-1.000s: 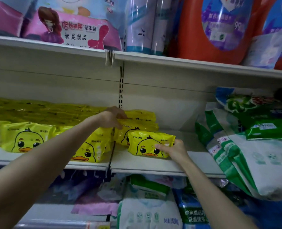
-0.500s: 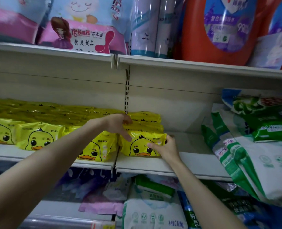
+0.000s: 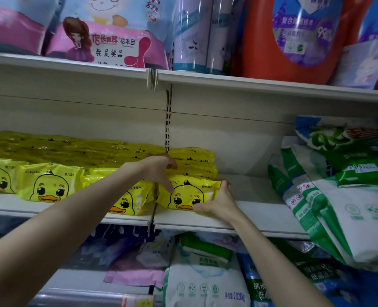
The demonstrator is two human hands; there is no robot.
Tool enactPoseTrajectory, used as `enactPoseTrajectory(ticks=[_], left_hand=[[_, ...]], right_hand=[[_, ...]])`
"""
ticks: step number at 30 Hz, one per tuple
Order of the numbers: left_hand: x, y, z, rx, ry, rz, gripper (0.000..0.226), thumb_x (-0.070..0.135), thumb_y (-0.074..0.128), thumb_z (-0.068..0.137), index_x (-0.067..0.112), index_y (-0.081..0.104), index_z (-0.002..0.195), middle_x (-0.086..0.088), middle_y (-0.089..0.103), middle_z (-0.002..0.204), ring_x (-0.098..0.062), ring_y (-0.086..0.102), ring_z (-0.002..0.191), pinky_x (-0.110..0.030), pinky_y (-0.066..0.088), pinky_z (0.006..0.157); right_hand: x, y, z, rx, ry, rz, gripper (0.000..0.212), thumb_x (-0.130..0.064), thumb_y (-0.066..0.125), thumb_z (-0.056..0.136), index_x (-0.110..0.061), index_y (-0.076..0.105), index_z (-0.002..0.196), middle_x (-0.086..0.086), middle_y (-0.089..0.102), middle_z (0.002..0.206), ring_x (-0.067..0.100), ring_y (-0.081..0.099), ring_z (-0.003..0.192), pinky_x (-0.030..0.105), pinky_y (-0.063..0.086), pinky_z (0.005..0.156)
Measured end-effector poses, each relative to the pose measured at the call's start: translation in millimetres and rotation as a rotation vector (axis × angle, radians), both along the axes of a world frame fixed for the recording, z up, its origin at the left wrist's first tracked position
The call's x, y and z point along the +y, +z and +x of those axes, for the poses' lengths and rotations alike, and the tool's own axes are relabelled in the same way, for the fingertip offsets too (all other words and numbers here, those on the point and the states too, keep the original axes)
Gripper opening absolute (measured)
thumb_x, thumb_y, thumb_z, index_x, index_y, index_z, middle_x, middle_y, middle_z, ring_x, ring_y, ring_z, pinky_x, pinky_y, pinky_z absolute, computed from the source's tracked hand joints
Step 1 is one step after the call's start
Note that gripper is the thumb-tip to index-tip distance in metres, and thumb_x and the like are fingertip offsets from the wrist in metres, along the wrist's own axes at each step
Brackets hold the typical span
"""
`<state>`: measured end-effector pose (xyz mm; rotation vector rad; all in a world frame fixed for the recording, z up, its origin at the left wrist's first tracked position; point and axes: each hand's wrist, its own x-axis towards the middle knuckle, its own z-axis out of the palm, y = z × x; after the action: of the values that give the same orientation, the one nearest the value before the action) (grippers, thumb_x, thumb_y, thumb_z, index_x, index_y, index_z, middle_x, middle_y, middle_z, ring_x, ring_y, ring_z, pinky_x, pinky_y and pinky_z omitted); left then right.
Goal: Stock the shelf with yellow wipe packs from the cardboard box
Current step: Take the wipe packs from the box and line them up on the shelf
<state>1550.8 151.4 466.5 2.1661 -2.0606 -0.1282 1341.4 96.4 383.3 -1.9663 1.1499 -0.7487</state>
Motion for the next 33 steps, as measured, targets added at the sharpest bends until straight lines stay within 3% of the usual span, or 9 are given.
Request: enactPoseTrajectory(ticks=[3,7,12,17,24,28,33], left_hand=[[0.2,-0.9,0.9,0.020,-0.029,-0.029,0.086,0.040,0.084,0.063,0.017,0.045,0.137,-0.003,0.047,0.138,-0.021,0.046,0.122,-0.029,0.041,0.094],[0.6,0.1,2.1,0.051,-0.067,-0.038,0.083,0.032,0.085,0.064,0.017,0.046,0.136,-0.002,0.048,0.137,-0.020,0.047,0.121,-0.028,0.042,0.096],[1.1,-4.1,4.7,0.106,-0.090,-0.069,0.079,0.025,0.085,0.064,0.019,0.050,0.133,-0.001,0.051,0.134,-0.019,0.048,0.120,-0.025,0.042,0.091],[-0.9,-1.1,5.0,0.044,-0.093,-0.037,0.087,0.031,0.086,0.063,0.020,0.044,0.138,-0.001,0.046,0.139,-0.021,0.046,0.123,-0.031,0.043,0.099],[-3.2,1.4,7.9,0.018,-0.105,-0.008,0.091,0.037,0.085,0.063,0.023,0.040,0.140,-0.001,0.044,0.142,-0.022,0.044,0.126,-0.034,0.041,0.102],[0.7,2.9,9.1,0.075,-0.126,-0.075,0.088,0.038,0.084,0.063,0.019,0.043,0.139,-0.001,0.047,0.140,-0.020,0.047,0.124,-0.032,0.041,0.100],[22.2,11.9,5.3,0.208,-0.144,-0.177,0.079,0.040,0.081,0.067,0.016,0.048,0.135,-0.002,0.053,0.134,-0.018,0.051,0.119,-0.025,0.042,0.092]], right_hand=[[0.8,-3.5,0.0,-0.001,0.037,0.037,0.110,-0.033,0.091,0.052,-0.012,0.020,0.134,0.003,0.033,0.139,0.022,0.036,0.126,0.041,0.036,0.108],[3.8,-1.9,5.5,-0.073,0.047,0.014,0.098,-0.026,0.090,0.058,-0.015,0.022,0.128,-0.001,0.039,0.127,0.015,0.042,0.109,0.031,0.041,0.093],[1.5,-7.4,10.8,-0.107,-0.028,-0.028,0.090,-0.026,0.092,0.052,-0.024,0.024,0.110,0.000,0.046,0.127,0.020,0.046,0.116,0.038,0.043,0.099],[-0.1,-7.7,12.0,-0.097,-0.025,-0.006,0.103,-0.029,0.091,0.053,-0.022,0.019,0.126,0.004,0.037,0.142,0.024,0.038,0.128,0.045,0.035,0.109],[9.5,-6.1,7.0,-0.056,-0.068,-0.037,0.105,-0.034,0.090,0.054,-0.021,0.017,0.128,0.004,0.036,0.138,0.024,0.038,0.126,0.042,0.034,0.108],[16.5,-2.6,0.4,-0.080,-0.091,-0.046,0.108,-0.032,0.089,0.058,-0.016,0.015,0.135,0.004,0.033,0.139,0.017,0.036,0.120,0.031,0.031,0.102],[28.7,13.0,-4.5,-0.163,-0.108,-0.073,0.109,-0.036,0.086,0.063,-0.020,0.014,0.144,0.003,0.024,0.151,0.023,0.030,0.135,0.040,0.030,0.111]])
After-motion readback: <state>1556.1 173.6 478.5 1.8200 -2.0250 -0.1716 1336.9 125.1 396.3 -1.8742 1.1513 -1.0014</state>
